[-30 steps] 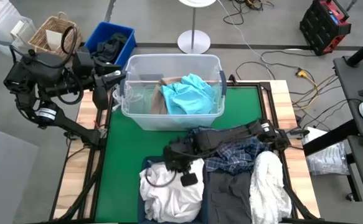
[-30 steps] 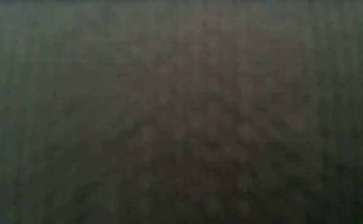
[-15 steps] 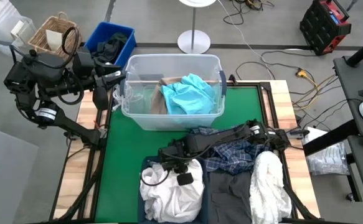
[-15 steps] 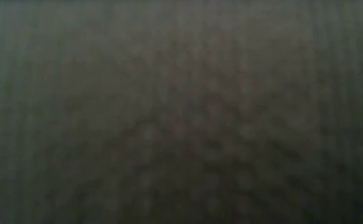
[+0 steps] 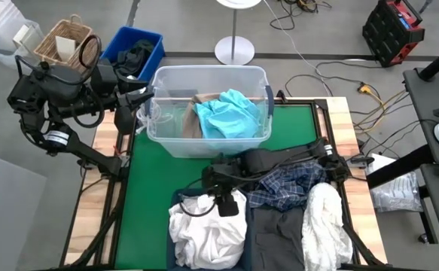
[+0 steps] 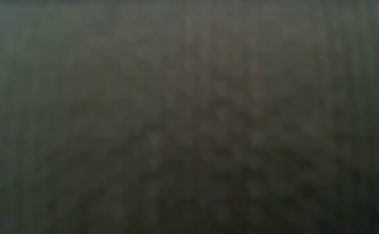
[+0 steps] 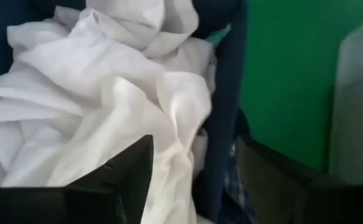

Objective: Sort clothes
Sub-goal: Put the white underwear into the blue laundry bin, then put the gray shorts into the transparent laundry bin

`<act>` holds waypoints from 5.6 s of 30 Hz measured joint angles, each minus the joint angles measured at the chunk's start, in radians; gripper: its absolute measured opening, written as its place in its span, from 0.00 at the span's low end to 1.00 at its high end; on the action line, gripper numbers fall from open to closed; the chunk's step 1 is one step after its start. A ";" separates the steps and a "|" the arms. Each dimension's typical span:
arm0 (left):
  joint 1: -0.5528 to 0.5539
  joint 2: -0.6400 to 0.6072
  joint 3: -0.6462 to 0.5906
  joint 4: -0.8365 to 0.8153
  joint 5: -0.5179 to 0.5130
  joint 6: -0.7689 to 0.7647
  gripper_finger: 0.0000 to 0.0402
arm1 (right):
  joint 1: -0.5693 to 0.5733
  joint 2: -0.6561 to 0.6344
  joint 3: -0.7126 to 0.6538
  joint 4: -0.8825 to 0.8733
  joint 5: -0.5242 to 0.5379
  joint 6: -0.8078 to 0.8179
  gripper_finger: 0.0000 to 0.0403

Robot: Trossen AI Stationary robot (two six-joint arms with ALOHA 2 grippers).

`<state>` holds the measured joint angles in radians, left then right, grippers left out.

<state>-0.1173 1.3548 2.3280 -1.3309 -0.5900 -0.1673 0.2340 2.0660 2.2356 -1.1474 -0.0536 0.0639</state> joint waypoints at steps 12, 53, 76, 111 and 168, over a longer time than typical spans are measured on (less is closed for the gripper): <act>-0.007 0.002 0.000 -0.008 0.010 -0.012 0.32 | 0.083 -0.065 -0.031 -0.114 0.029 0.077 0.21; -0.013 0.019 0.000 -0.024 0.014 -0.002 0.32 | 0.086 -0.091 -0.566 0.391 -0.138 0.028 0.03; -0.161 0.035 -0.274 -0.031 0.427 0.228 0.16 | 0.126 -0.478 -0.477 0.078 0.288 0.380 0.20; -0.353 0.415 -0.948 0.708 0.299 -0.355 0.00 | 0.239 -0.704 -0.488 -0.135 0.788 0.575 0.03; -0.428 0.528 -0.027 -0.118 -0.099 -0.239 0.00 | 0.369 -0.749 -0.496 -0.423 0.364 1.043 0.03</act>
<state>-0.5453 1.8824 2.3013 -1.4493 -0.6885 -0.4064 0.6035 1.3172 1.7397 -1.5703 0.3105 1.1066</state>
